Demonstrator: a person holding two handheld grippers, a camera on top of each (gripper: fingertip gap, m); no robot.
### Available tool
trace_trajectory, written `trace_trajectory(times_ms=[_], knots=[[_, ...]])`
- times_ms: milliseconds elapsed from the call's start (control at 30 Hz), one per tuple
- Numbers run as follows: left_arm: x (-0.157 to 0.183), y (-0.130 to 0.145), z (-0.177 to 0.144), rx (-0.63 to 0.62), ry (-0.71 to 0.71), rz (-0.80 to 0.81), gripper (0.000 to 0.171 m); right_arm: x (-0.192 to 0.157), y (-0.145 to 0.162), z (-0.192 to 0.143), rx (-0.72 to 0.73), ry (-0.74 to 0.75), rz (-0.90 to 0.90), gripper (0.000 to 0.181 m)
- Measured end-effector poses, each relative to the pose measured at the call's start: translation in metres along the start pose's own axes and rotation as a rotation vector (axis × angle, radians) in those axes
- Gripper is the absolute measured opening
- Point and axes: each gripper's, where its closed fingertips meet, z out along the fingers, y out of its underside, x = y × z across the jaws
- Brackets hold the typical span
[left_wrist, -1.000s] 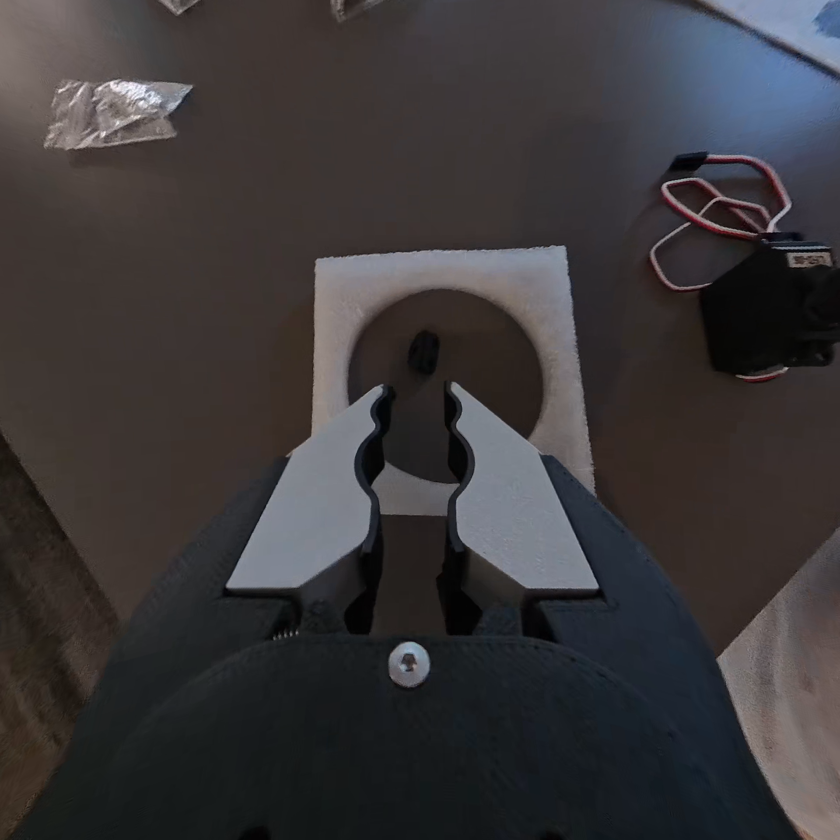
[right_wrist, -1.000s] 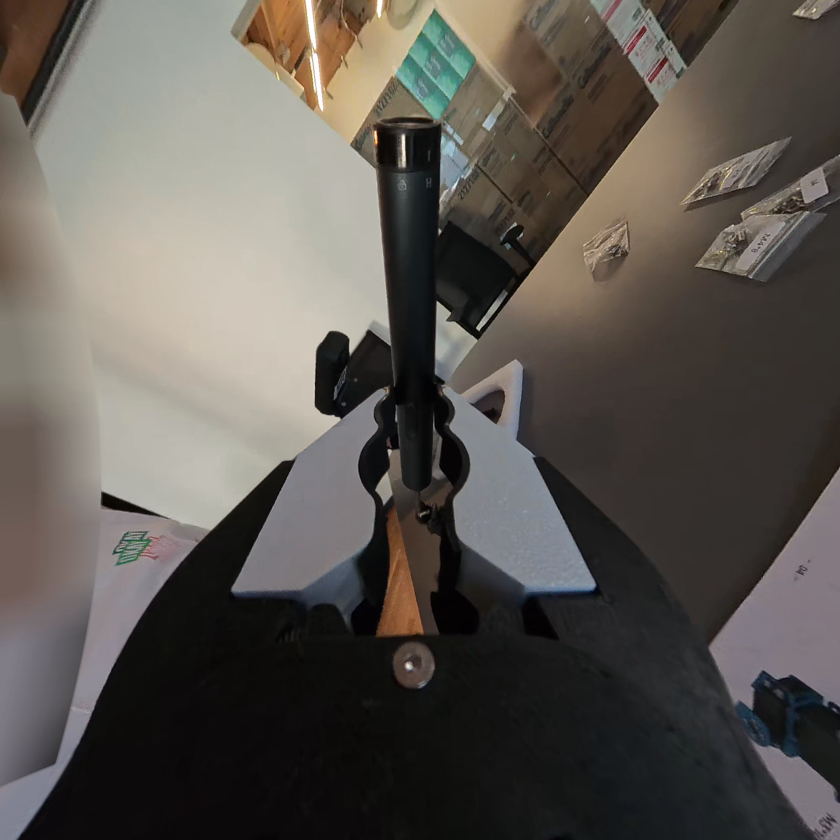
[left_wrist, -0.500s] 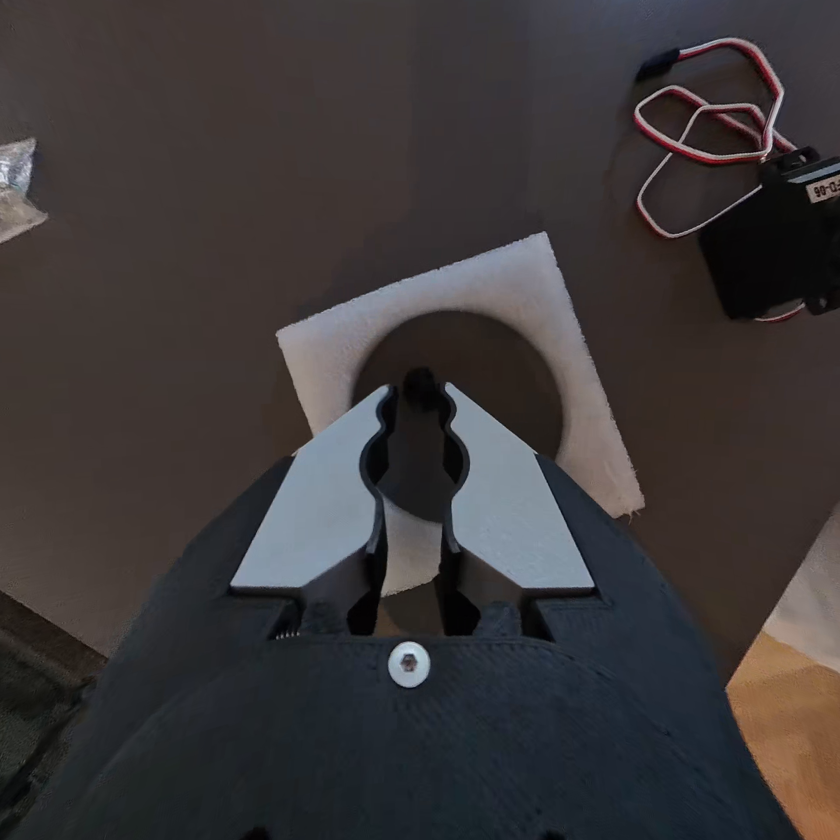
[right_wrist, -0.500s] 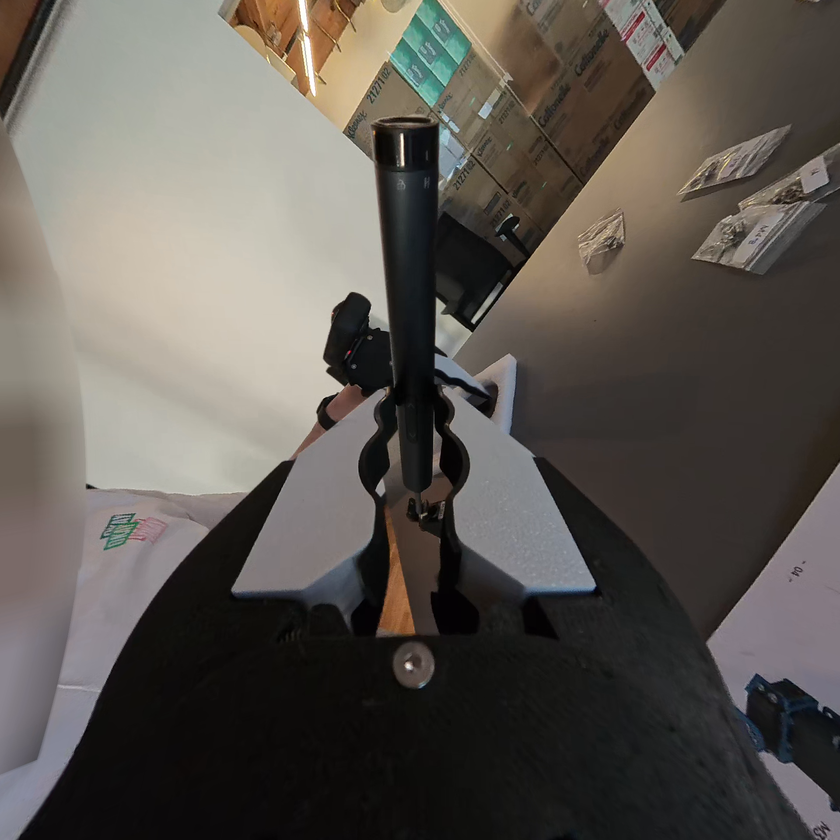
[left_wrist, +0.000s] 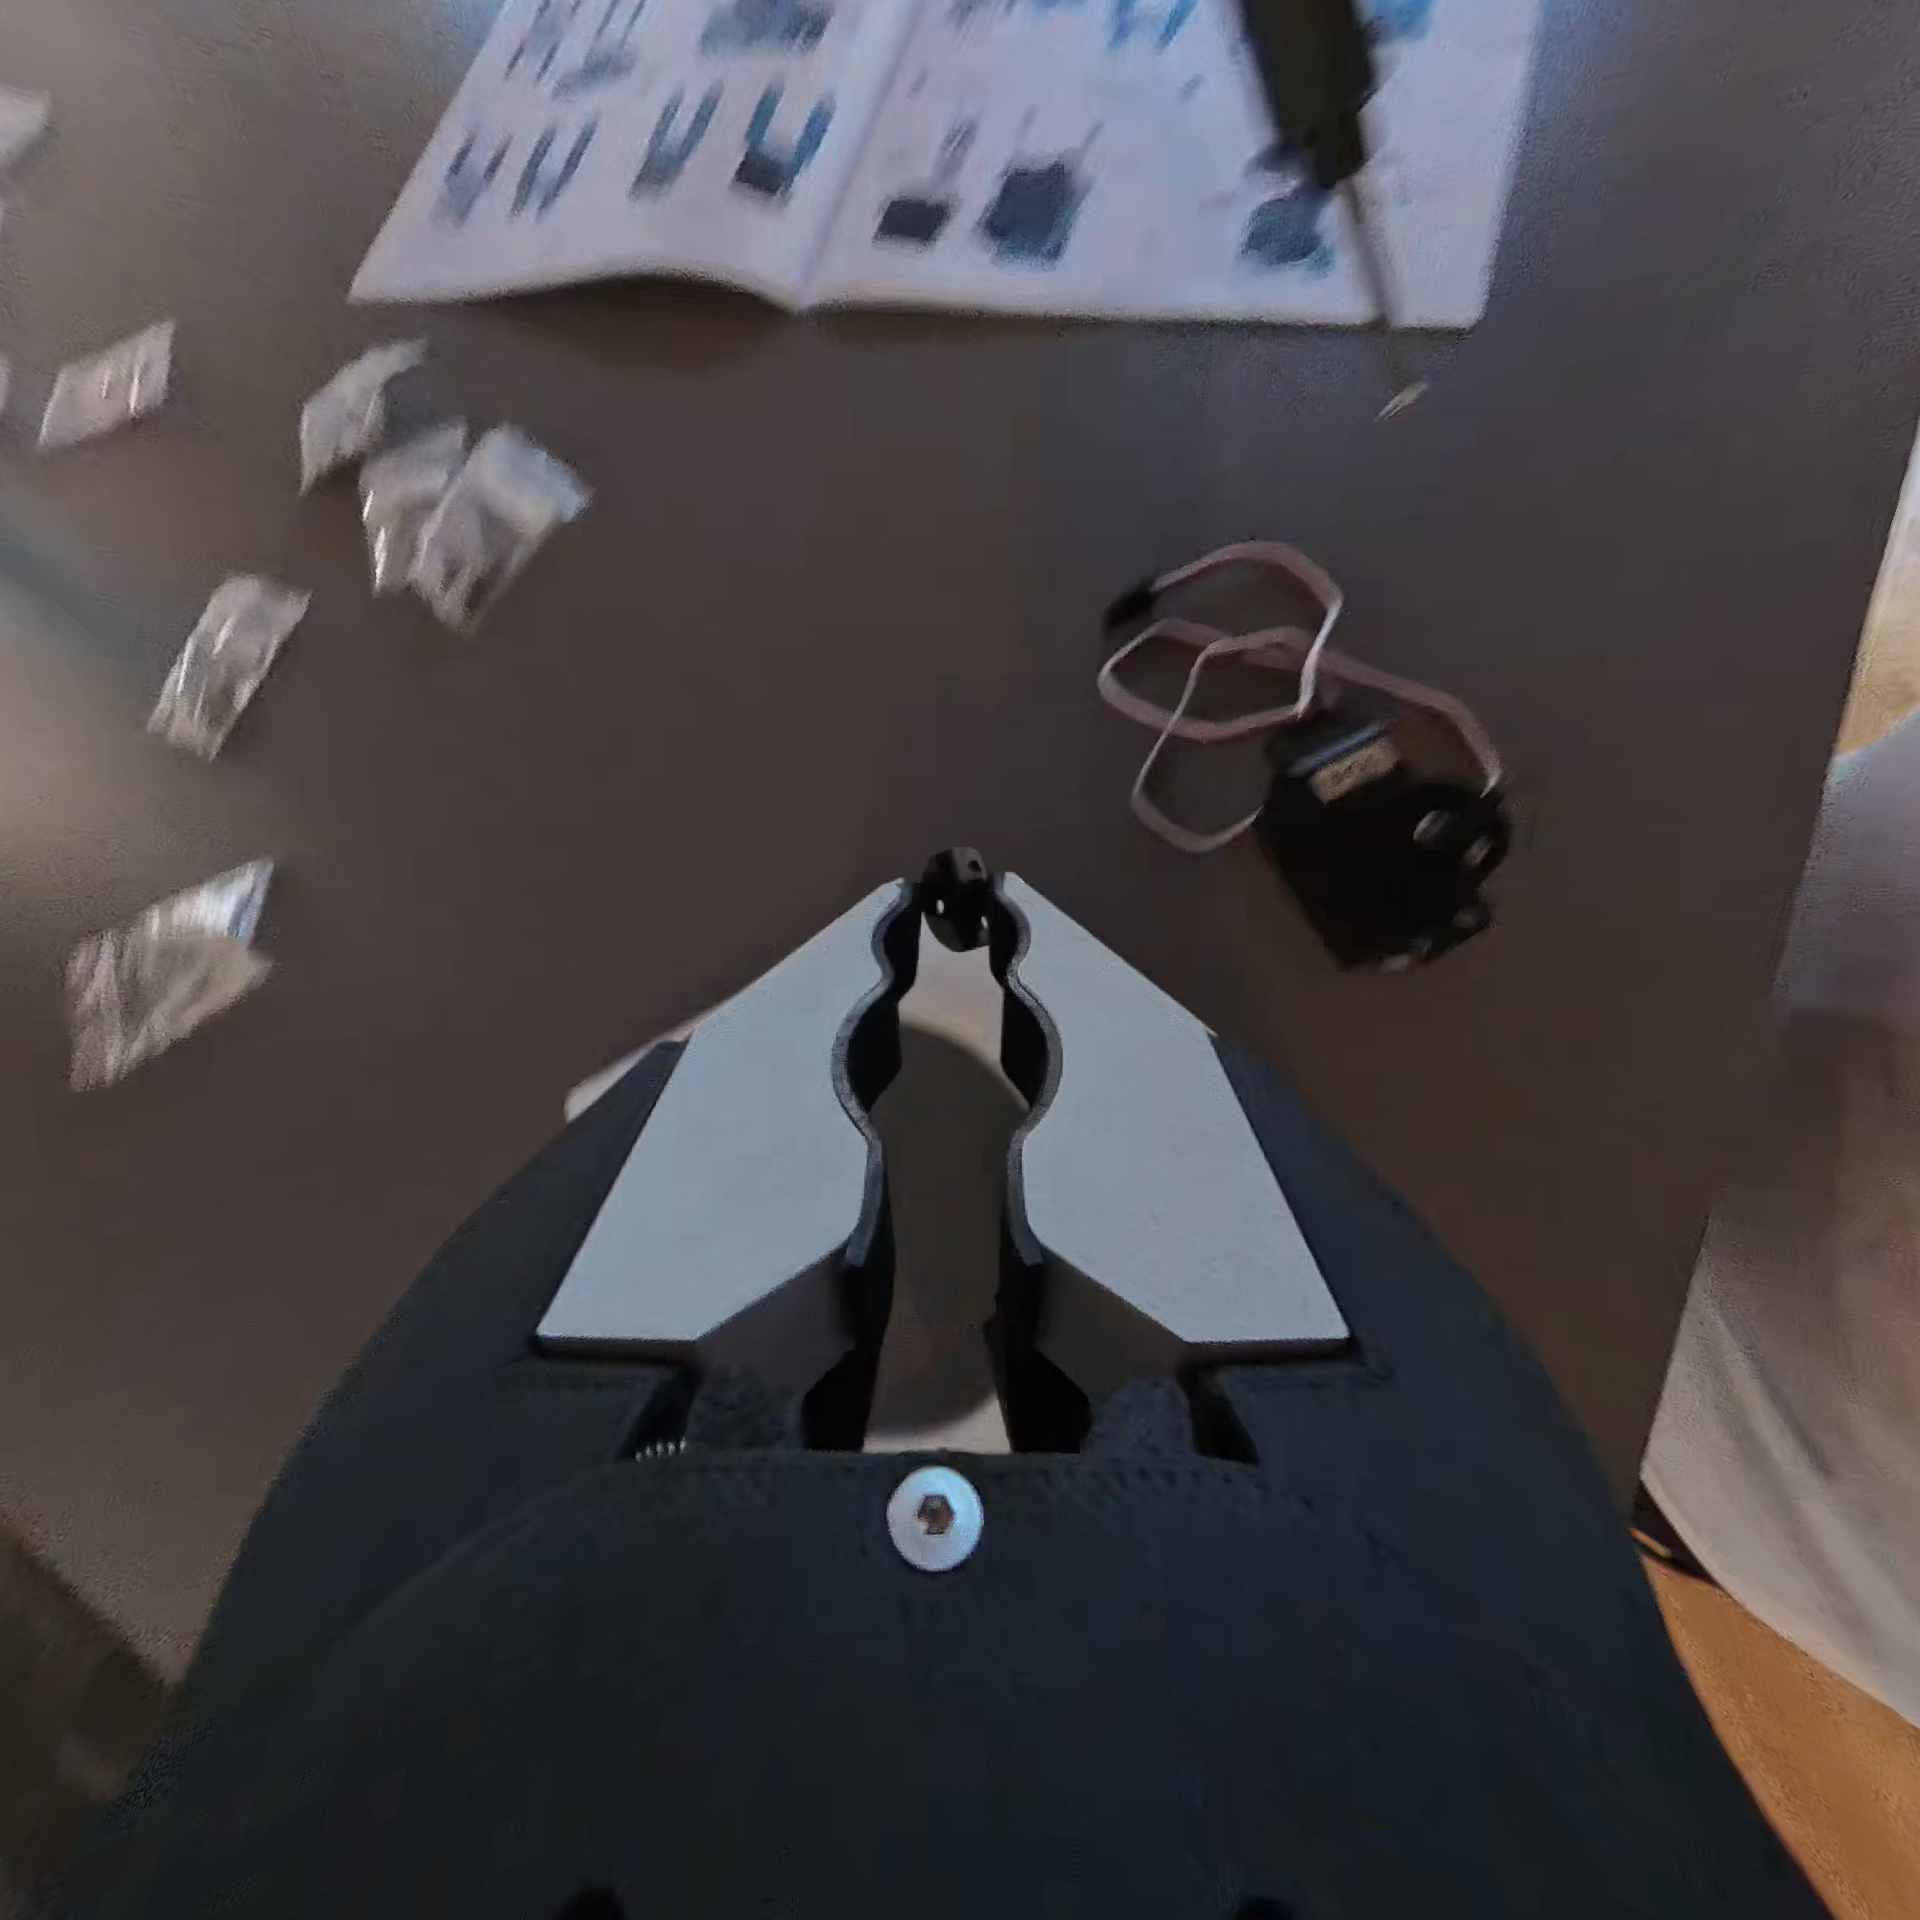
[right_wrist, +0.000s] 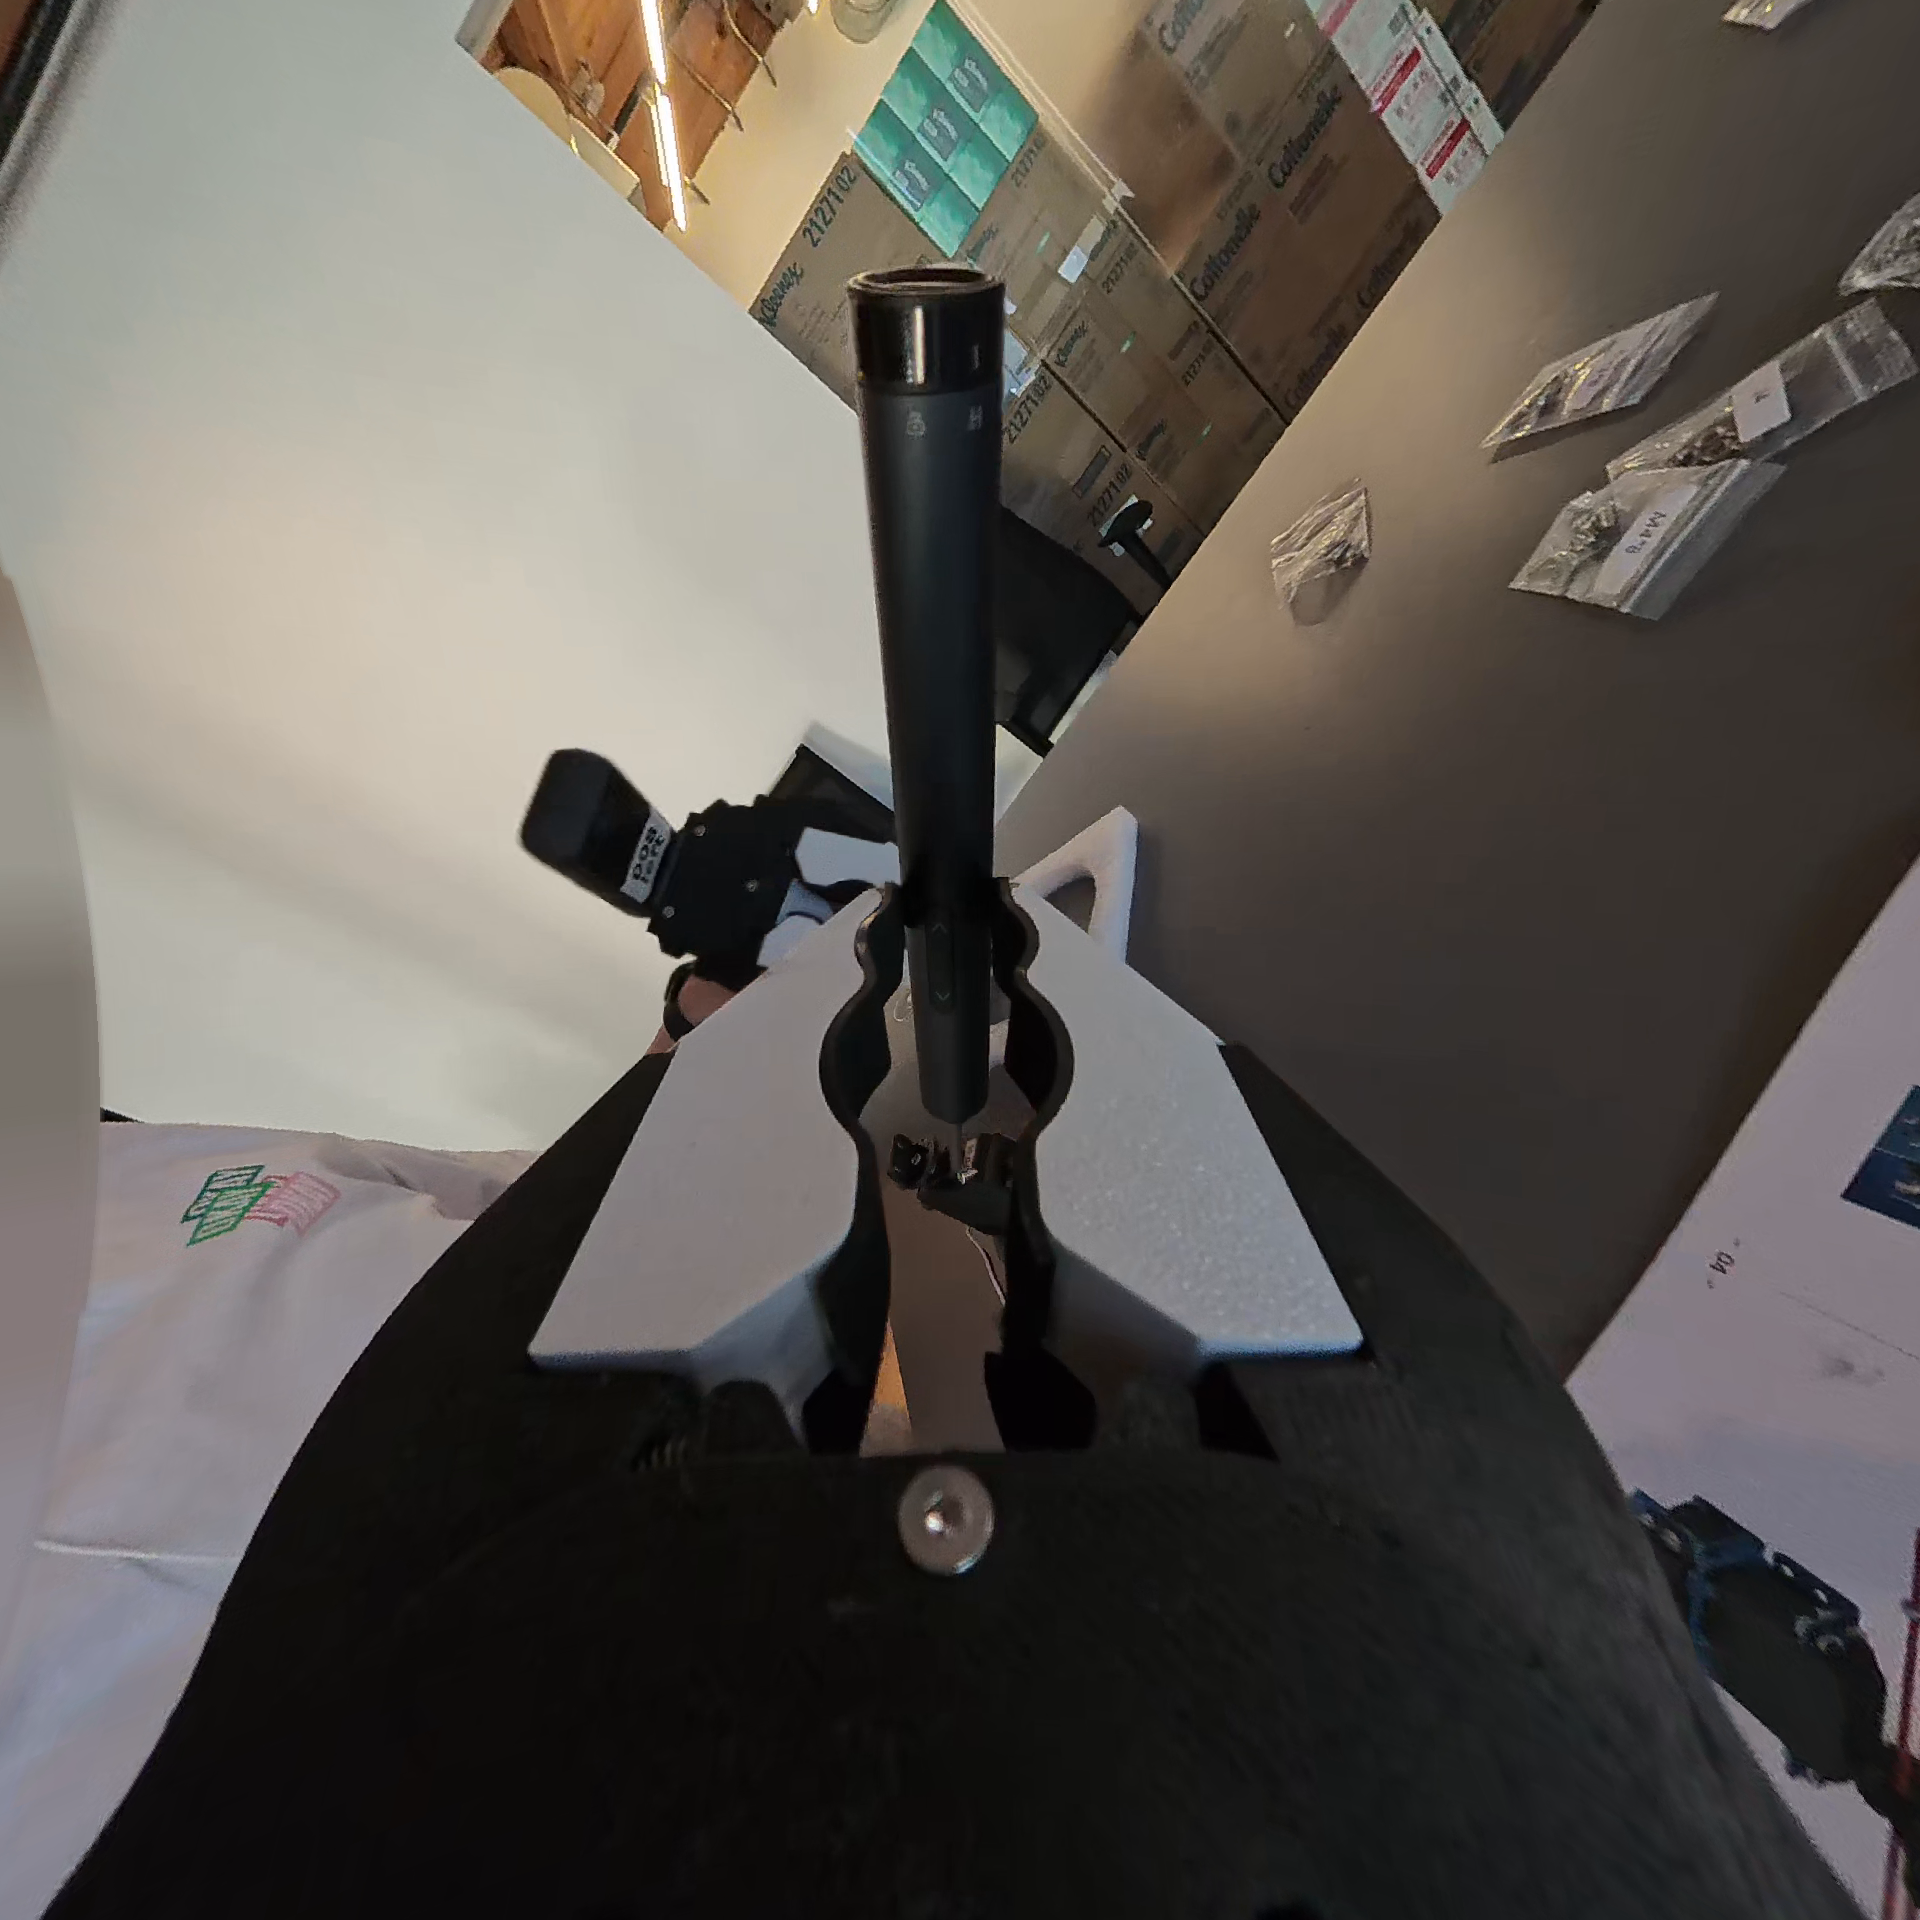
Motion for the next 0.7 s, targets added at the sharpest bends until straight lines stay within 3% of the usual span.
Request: trace_trajectory(times_ms=[100, 300, 433, 600, 700], knots=[[0.014, -0.021, 0.027, -0.007, 0.035, 0.163, 0.011, 0.004, -0.001, -0.003, 0.004, 0.005, 0.009, 0.015], [0.012, -0.023, 0.075, -0.122, 0.097, 0.379, 0.011, 0.013, -0.004, -0.014, 0.014, 0.039, -0.001, 0.015], [0.007, -0.026, 0.076, -0.113, 0.172, 0.281, 0.024, 0.024, -0.003, -0.022, 0.021, 0.077, -0.011, 0.015], [0.031, -0.065, 0.055, 0.079, 0.451, 0.033, 0.017, 0.031, -0.003, -0.028, 0.049, 0.07, 0.017, 0.015], [0.026, -0.056, 0.065, 0.02, 0.436, 0.088, 0.015, 0.032, -0.005, -0.03, 0.067, 0.058, 0.034, 0.015]])
